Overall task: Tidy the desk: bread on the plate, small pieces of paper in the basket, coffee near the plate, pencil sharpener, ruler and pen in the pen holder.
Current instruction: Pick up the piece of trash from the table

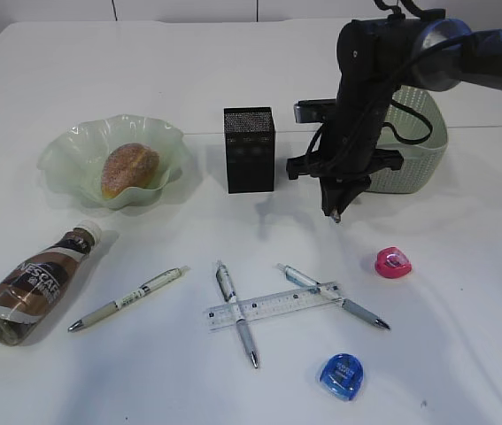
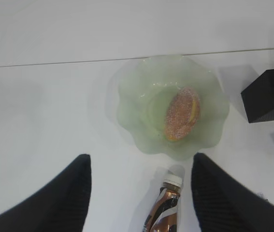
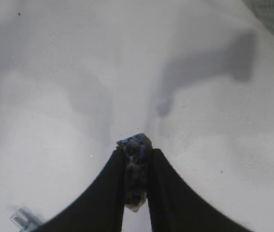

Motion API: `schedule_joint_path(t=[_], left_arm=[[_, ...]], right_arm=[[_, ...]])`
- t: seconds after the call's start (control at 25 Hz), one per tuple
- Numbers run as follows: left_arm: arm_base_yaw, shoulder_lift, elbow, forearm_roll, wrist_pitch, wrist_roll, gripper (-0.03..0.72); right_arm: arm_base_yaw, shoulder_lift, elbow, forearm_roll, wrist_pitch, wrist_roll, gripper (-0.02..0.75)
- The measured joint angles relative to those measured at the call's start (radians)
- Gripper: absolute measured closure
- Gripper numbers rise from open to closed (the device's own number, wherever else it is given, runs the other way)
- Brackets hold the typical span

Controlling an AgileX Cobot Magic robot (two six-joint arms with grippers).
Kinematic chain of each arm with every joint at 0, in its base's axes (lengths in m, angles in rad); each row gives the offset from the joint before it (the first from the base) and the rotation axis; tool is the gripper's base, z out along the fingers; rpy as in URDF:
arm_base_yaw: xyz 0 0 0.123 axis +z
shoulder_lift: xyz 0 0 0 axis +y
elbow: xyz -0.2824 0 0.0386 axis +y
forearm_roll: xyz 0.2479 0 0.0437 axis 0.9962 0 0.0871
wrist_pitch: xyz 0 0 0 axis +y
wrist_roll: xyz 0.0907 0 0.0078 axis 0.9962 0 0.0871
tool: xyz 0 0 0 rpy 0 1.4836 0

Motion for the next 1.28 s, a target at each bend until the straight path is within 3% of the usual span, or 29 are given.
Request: schedule_joint_path(t=[1.08,1.28], left_arm=[[0.000,0.000,0.000,0.000,0.000,0.000,0.239],[0.000,0.000,0.000,-0.002,0.000,0.000,0.241]], right_arm=[[0.000,-0.041,-0.128,-0.020,0.008,0.000,0.603],[-0.031,-0.079,-0.138,-0.034,0.011,0.000,0.603]])
